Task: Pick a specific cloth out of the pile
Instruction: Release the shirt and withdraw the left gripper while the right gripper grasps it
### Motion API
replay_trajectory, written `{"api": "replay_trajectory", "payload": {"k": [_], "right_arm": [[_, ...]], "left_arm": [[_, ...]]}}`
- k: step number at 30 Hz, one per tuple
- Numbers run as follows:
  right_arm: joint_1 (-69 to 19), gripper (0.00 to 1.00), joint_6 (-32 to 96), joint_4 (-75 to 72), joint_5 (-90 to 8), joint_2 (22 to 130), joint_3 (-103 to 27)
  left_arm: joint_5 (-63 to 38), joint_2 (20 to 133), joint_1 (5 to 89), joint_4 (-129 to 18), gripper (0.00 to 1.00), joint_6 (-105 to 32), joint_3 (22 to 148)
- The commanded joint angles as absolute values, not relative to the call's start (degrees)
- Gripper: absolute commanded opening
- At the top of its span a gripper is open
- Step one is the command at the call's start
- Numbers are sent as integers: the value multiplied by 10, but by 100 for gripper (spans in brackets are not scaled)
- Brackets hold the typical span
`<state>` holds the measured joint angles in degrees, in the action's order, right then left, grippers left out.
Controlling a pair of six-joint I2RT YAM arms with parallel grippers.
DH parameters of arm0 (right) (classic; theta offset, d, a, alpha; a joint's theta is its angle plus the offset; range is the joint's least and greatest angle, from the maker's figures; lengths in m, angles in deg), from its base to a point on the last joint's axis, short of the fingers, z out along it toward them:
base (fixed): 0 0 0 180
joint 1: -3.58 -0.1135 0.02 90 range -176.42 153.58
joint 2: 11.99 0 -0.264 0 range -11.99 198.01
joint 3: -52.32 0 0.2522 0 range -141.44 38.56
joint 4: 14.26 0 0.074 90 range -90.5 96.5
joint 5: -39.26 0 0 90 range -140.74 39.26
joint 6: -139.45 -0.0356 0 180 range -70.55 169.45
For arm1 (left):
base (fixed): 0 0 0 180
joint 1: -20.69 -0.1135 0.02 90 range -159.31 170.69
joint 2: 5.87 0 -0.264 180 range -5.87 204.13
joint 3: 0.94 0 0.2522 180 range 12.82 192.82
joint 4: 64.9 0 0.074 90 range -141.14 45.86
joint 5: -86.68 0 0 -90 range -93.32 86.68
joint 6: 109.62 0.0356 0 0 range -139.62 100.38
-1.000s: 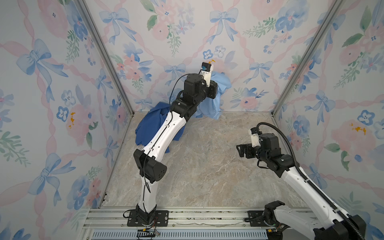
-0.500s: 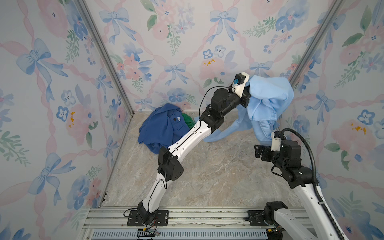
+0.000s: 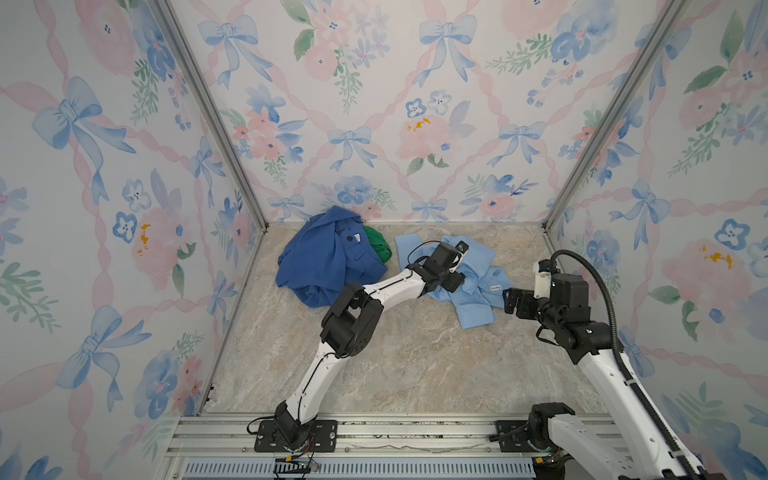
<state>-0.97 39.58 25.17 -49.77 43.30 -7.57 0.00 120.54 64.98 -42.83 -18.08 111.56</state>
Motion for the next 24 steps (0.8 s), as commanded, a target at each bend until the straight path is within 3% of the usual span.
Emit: {"api": "replay_trajectory", "payload": {"k": [1,7,13,19,24], "right_arm": [[-19,97,415,195,-474,493,-95],[-101,97,484,137,-534,675,-175],[-143,97,546,66,-581,833,-277],[-148,97,577,172,-531,990,-420],[-161,97,569,247,-520,1062,-492]], "left_arm": [[-54,1018,631,-449,98,-175,1015],[-74,763,623,-448,98,-155,769],[-104,533,594,-422,98,-132,626],[-108,414,566,-418,98,-133,570],[-107,412,550,-419,98,-128,561]]}}
